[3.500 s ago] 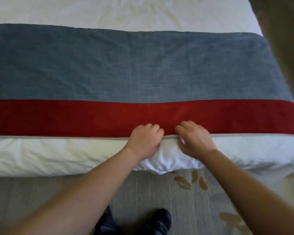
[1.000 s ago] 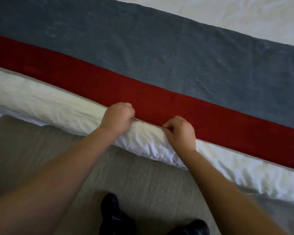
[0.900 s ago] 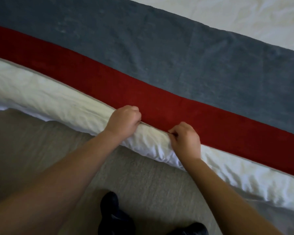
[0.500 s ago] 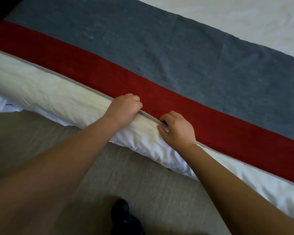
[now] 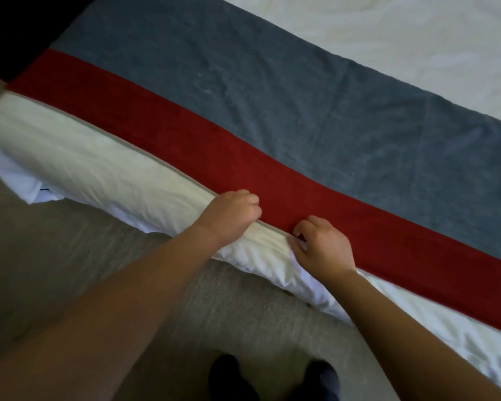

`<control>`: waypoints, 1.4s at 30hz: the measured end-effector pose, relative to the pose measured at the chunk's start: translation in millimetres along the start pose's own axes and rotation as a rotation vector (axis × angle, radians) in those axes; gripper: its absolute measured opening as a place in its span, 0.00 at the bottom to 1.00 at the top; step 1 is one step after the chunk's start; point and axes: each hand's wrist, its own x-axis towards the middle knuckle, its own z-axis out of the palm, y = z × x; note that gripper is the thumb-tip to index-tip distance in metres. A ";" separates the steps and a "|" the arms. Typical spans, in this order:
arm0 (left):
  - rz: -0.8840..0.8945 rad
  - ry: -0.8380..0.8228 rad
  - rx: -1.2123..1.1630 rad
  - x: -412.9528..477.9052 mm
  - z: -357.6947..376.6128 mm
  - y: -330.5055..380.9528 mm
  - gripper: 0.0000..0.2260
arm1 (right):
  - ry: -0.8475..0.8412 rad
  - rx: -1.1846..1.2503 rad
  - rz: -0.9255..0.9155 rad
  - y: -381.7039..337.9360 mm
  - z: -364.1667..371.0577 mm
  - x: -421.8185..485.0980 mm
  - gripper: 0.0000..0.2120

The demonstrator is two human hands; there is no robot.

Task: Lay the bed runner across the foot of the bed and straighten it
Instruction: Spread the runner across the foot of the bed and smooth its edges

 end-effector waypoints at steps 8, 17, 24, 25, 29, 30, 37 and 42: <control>-0.163 0.002 0.114 -8.6 -25.9 -69.9 0.07 | 0.005 0.137 -0.103 -79.6 14.2 79.5 0.11; -0.192 0.066 0.111 -65.6 -26.4 -91.7 0.09 | -0.114 -0.047 -0.333 -106.3 23.3 74.3 0.07; -0.354 0.209 0.109 -40.9 -33.6 -125.6 0.07 | -0.016 0.156 -0.222 -117.0 21.1 97.2 0.10; -0.355 0.201 0.123 -38.8 -33.1 -132.7 0.08 | -0.011 0.144 -0.223 -122.3 21.7 105.4 0.11; -0.340 0.175 0.125 -39.9 -27.8 -149.6 0.05 | -0.026 0.110 -0.102 -142.7 29.8 125.7 0.09; -0.324 0.189 0.116 -42.9 -26.3 -150.5 0.04 | -0.029 0.103 -0.085 -145.7 31.6 124.6 0.08; -0.121 0.143 0.137 -66.7 -28.9 -164.7 0.08 | 0.009 0.003 -0.220 -155.8 36.3 120.5 0.03; -0.046 0.150 0.213 -68.9 -36.7 -203.2 0.09 | 0.054 0.007 -0.191 -179.5 38.1 137.5 0.08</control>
